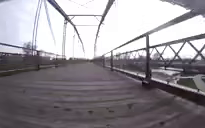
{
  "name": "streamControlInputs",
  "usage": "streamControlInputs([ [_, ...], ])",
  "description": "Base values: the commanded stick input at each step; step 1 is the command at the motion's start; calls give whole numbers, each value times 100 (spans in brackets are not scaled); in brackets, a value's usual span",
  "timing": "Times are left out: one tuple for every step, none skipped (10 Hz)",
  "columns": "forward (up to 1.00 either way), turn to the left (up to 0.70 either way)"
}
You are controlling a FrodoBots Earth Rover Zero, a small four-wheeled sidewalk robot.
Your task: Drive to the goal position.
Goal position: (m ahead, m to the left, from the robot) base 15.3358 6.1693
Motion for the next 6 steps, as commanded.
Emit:
streamControlInputs([
  [100, 0],
  [100, 0],
  [100, 0],
  [100, 0],
  [100, 0],
  [100, 0],
])
